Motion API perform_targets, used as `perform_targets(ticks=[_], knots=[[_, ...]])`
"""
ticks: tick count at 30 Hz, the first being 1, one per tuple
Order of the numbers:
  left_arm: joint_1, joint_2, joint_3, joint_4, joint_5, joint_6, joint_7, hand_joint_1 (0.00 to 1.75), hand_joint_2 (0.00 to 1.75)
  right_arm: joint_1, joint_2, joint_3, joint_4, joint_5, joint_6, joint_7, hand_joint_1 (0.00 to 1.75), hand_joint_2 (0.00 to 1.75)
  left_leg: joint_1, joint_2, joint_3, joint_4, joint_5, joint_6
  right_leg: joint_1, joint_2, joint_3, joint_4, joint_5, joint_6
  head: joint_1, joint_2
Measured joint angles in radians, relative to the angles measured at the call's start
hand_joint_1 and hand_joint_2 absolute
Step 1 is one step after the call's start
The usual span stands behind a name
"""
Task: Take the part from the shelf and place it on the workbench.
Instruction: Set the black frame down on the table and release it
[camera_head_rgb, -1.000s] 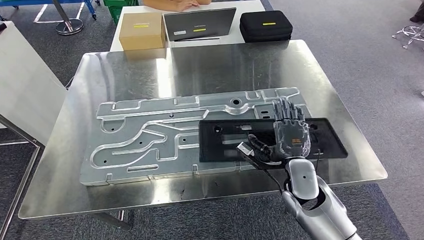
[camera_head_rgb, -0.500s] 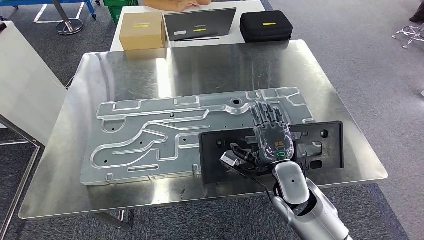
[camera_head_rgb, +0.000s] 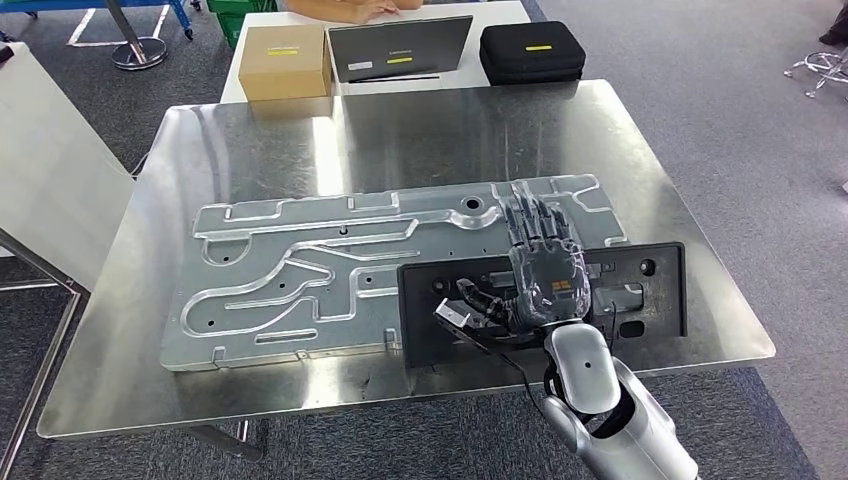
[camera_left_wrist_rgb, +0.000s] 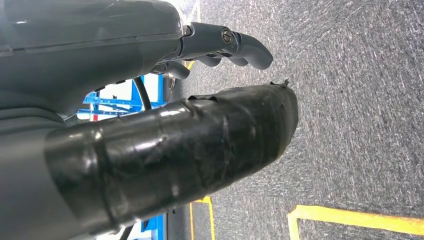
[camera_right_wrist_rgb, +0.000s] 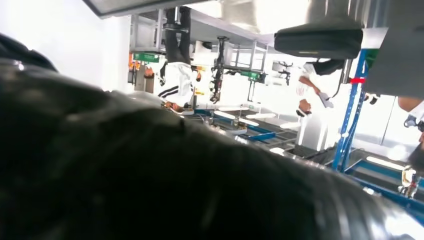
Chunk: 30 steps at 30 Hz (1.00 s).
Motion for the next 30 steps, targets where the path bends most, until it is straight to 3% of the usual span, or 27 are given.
perform_targets(ticks=[8,13,15,17,19,20,21,22,24,26,30], knots=[[-0.001,-0.007,0.016,0.0,0.0,0.0,0.012,0.0,0.0,0.034,0.027,0.002,-0.125,0.0,-0.046,0.005,0.0,0.0,-0.001,0.0,0.0,0.002,-0.001,0.001,-0.001,0.0,0.0,-0.001,0.0,0.0,0.0,0.0],[-0.006,-0.017,0.025,-0.002,0.0,0.002,0.056,0.0,0.0,0.065,0.089,0.025,-0.282,0.0,0.01,-0.007,0.0,0.0,-0.005,-0.001,-0.001,0.003,-0.003,0.012,-0.005,0.0,0.002,-0.005,0.001,0.009,0.0,0.0],[-0.008,-0.021,0.026,-0.002,0.0,0.006,0.074,0.0,0.0,0.072,0.105,0.032,-0.32,0.0,0.029,-0.007,0.0,0.0,0.0,0.002,0.009,-0.017,0.008,0.022,-0.005,-0.002,0.003,0.001,-0.006,0.015,0.0,0.0],[-0.009,-0.023,0.026,-0.003,0.0,0.01,0.086,0.0,0.0,0.076,0.117,0.039,-0.348,0.0,0.039,-0.007,0.0,0.0,0.006,0.006,0.019,-0.037,0.02,0.032,-0.006,-0.004,-0.023,0.062,-0.048,0.021,0.0,0.0],[-0.01,-0.025,0.026,-0.006,0.0,0.012,0.091,0.0,0.0,0.082,0.121,0.047,-0.364,0.0,0.042,-0.006,0.0,0.0,0.006,0.008,0.019,-0.039,0.021,0.036,-0.013,-0.005,-0.08,0.181,-0.107,0.027,0.0,0.0],[-0.01,-0.025,0.026,-0.007,0.0,0.013,0.092,0.0,0.0,0.086,0.122,0.05,-0.368,0.0,0.042,-0.006,0.0,0.0,0.006,0.008,0.018,-0.038,0.022,0.035,-0.017,-0.005,-0.104,0.23,-0.122,0.031,0.0,0.0],[-0.01,-0.025,0.026,-0.008,0.0,0.014,0.093,0.0,0.0,0.09,0.123,0.051,-0.372,0.0,0.042,-0.008,0.0,0.0,0.007,0.008,0.018,-0.036,0.022,0.034,-0.021,-0.006,-0.113,0.248,-0.117,0.035,0.0,0.0],[-0.01,-0.026,0.026,-0.008,0.0,0.016,0.094,0.0,0.0,0.093,0.125,0.051,-0.375,0.0,0.042,-0.014,0.0,0.0,0.008,0.008,0.018,-0.033,0.021,0.031,-0.026,-0.008,-0.104,0.228,-0.093,0.039,0.0,0.0],[-0.01,-0.026,0.026,-0.008,0.0,0.024,0.097,0.0,0.87,0.097,0.131,0.051,-0.388,0.0,0.044,-0.031,0.0,0.87,0.01,0.006,0.016,-0.021,0.015,0.021,-0.033,-0.013,-0.042,0.109,-0.032,0.044,0.0,0.0],[-0.01,-0.026,0.026,-0.01,0.0,0.032,0.102,0.0,1.75,0.103,0.135,0.054,-0.406,0.0,0.05,-0.036,0.0,1.75,0.01,0.004,0.011,-0.009,0.007,0.007,-0.03,-0.014,0.001,0.023,-0.002,0.037,0.0,0.0],[-0.009,-0.028,0.026,-0.016,0.0,0.044,0.106,0.0,1.75,0.118,0.14,0.058,-0.442,0.0,0.059,-0.022,0.0,1.75,0.012,0.004,0.005,0.003,-0.001,-0.02,-0.022,-0.011,-0.002,0.007,0.001,0.007,0.0,0.0]])
